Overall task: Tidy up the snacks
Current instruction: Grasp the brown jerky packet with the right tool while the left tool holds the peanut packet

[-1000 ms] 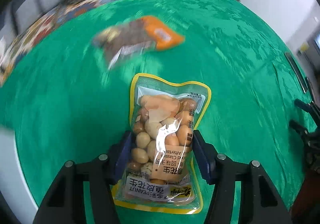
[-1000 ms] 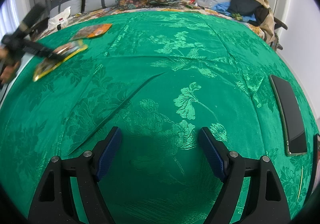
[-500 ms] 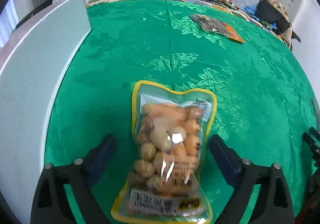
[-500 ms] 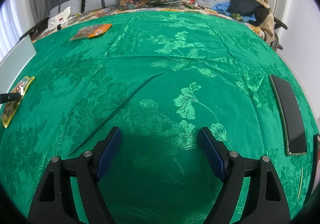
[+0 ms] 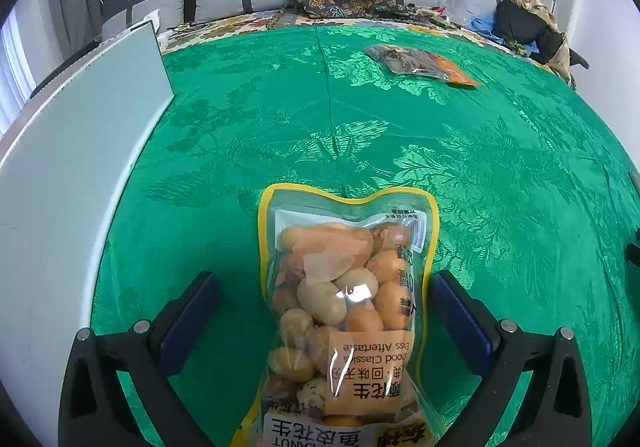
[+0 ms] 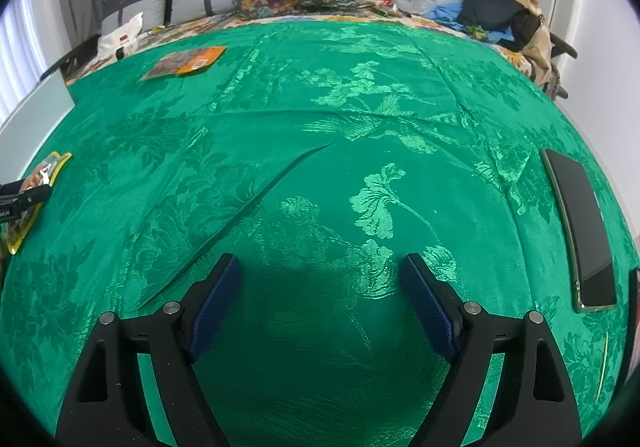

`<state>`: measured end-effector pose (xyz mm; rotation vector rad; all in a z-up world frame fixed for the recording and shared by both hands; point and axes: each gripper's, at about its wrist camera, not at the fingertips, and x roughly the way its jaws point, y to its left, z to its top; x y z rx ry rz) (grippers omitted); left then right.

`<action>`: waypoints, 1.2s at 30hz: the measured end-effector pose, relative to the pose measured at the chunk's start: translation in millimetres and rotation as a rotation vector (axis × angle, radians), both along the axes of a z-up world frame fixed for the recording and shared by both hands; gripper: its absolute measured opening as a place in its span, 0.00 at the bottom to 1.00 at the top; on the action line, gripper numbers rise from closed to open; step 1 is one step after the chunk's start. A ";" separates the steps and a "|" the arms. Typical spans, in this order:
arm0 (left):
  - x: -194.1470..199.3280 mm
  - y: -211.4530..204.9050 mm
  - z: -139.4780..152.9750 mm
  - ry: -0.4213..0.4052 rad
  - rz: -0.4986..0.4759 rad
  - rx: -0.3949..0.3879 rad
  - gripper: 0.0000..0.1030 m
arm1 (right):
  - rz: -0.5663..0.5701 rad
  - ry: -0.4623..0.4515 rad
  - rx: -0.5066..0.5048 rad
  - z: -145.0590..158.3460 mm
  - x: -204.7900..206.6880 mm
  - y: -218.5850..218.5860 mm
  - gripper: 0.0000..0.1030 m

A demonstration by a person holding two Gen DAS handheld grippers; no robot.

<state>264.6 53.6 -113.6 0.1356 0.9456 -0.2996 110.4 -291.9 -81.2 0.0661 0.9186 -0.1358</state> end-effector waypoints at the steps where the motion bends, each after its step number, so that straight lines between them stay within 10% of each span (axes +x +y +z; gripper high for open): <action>1: 0.0 0.3 0.4 0.000 0.000 -0.001 1.00 | 0.033 0.018 0.000 1.3 5.5 1.2 0.83; 10: -2.8 0.1 2.3 0.001 0.002 -0.004 1.00 | 0.546 -0.089 -0.125 65.7 166.2 67.6 0.81; 16: -2.6 0.3 2.3 0.001 0.001 -0.005 1.00 | 0.927 0.093 -0.383 37.7 273.6 152.7 0.81; 22: -2.5 0.5 2.3 0.001 0.002 -0.005 1.00 | 1.053 0.168 -0.461 9.4 337.4 195.3 0.81; 24: -1.7 0.3 1.6 0.002 0.002 -0.007 1.00 | 1.042 0.217 -0.431 -1.4 356.7 198.3 0.84; 28: -0.8 0.6 1.4 0.003 0.003 -0.009 1.00 | 0.784 0.359 -0.049 -10.3 407.1 161.6 0.92; 36: 0.6 -0.1 1.0 0.002 0.003 -0.006 1.00 | 0.481 0.314 -0.018 -7.0 356.8 139.5 0.65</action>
